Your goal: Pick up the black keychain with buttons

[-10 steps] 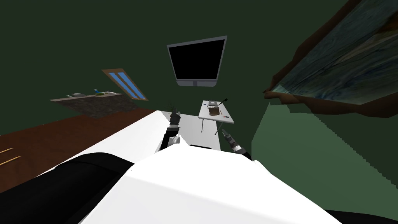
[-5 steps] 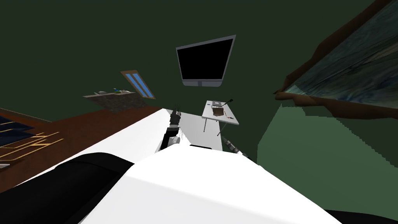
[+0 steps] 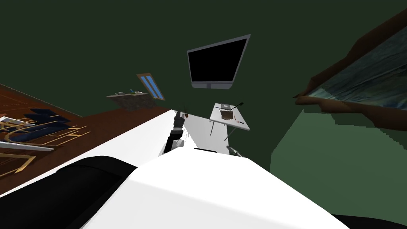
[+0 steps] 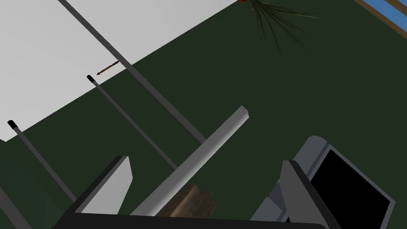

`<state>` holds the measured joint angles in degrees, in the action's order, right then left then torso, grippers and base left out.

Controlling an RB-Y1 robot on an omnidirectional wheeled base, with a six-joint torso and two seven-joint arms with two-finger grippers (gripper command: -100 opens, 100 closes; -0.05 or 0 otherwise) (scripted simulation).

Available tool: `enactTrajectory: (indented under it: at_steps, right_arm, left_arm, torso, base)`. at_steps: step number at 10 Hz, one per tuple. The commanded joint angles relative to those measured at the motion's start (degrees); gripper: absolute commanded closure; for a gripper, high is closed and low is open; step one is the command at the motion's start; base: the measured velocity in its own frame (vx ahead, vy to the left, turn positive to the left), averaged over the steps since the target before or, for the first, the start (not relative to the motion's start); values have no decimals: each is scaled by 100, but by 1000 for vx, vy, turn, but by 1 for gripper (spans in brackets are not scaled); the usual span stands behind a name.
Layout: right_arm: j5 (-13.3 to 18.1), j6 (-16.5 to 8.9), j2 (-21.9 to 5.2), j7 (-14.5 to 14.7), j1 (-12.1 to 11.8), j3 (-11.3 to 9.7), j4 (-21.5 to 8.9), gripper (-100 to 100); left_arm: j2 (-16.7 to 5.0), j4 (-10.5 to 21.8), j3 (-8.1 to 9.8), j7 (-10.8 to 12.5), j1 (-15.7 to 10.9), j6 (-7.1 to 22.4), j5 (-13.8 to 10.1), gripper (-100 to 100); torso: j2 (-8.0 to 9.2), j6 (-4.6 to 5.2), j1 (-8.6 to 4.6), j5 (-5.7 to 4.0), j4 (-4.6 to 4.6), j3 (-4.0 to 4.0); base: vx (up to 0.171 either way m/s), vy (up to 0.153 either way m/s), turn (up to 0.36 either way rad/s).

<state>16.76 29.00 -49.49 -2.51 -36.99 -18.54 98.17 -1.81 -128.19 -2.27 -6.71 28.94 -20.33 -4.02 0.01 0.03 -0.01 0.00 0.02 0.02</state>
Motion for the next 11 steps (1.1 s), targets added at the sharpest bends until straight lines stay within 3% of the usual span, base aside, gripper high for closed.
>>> enactTrajectory:
  at_steps: [1,2,3,4,5,6,7,8,9,11]
  right_arm:
    - [56,88,-286,116,28,-239,-286,-100]
    - [56,88,-335,116,28,-239,-405,-100]
    - [96,137,-581,201,50,-445,-603,-100]
    - [96,137,-650,201,50,-445,-698,-100]
    - [134,187,-904,288,79,-655,-858,-100]
    - [134,187,-978,288,79,-655,-992,-100]
    - [168,241,-1234,377,113,-870,-1158,-100]
    - [168,241,-1318,377,113,-870,-1283,-100]
    - [200,297,-1478,466,154,-1088,-1556,-100]
    - [200,297,-1669,466,154,-1088,-1567,-100]
  left_arm:
    - [0,0,0,0,0,0,0,0]
    - [0,0,-1,0,-1,0,0,0]
    - [0,0,0,0,0,0,0,0]
    - [0,0,-1,0,-1,0,0,0]
    - [0,0,0,0,0,0,0,0]
    - [0,0,0,0,0,0,0,0]
    - [0,0,0,0,0,0,0,0]
    - [0,0,0,0,0,0,0,0]
    - [0,0,0,0,1,0,0,0]
    - [0,0,0,0,1,0,0,0]
  torso:
    - [0,0,0,0,0,0]
    - [-1,-4,1,1,0,0]
    - [-1,1,-1,0,0,-1]
    - [-5,-6,0,0,-1,-3]
    - [-4,2,-2,0,-1,-2]
    - [-7,-4,-1,0,-1,-4]
    - [-8,0,-3,1,-2,-5]
    - [-12,-4,-3,0,-2,-6]
    - [-11,1,-5,-1,-2,-6]
    - [-12,0,-5,0,-2,-7]
  base:
    - [-5,29,223]
    - [-2,18,99]
    - [4,24,232]
    - [7,15,116]
    - [13,23,187]
    - [15,16,122]
    - [24,16,248]
    - [21,8,115]
    - [27,14,211]
    - [17,3,60]
